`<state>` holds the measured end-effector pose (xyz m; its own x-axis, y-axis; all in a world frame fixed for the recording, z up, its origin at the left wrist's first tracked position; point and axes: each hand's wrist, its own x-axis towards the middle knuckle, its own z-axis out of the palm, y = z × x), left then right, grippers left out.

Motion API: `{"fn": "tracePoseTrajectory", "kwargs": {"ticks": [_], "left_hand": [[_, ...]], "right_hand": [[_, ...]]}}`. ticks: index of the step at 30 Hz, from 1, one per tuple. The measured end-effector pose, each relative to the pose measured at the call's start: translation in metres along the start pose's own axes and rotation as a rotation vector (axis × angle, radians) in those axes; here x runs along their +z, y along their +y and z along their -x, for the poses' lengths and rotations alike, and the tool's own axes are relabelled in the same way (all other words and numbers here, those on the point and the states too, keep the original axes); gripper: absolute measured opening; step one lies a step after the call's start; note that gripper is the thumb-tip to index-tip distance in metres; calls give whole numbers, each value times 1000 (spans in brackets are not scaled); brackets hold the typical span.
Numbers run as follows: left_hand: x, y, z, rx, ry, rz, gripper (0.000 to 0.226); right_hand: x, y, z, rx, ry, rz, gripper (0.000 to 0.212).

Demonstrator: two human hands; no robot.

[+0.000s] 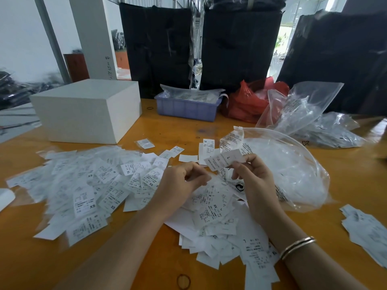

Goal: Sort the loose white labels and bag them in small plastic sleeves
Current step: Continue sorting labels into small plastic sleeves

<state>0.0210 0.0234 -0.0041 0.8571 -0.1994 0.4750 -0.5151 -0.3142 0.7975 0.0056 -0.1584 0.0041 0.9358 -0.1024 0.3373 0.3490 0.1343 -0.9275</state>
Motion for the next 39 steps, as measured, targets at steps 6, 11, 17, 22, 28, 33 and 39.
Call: {"fn": "tracePoseTrajectory", "kwargs": {"ticks": [6, 11, 17, 22, 28, 33, 39], "left_hand": [[0, 2, -2, 1, 13, 13, 9], [0, 1, -1, -11, 0, 44, 8], [-1, 1, -3, -51, 20, 88, 12], [-1, 2, -4, -45, 32, 136, 12], [-2, 3, -4, -52, 29, 143, 16], [-2, 1, -4, -80, -17, 111, 9], [0, 2, -4, -38, -60, 100, 9]], "right_hand": [[4, -1, 3, -26, -11, -21, 6], [3, -1, 2, -8, 4, -15, 7], [2, -1, 2, 30, -34, -14, 8], [2, -2, 2, 38, -44, 19, 10], [2, -5, 3, 33, -57, 41, 12], [2, -4, 5, 32, -89, 99, 7], [5, 1, 3, 84, -74, 289, 6]]}}
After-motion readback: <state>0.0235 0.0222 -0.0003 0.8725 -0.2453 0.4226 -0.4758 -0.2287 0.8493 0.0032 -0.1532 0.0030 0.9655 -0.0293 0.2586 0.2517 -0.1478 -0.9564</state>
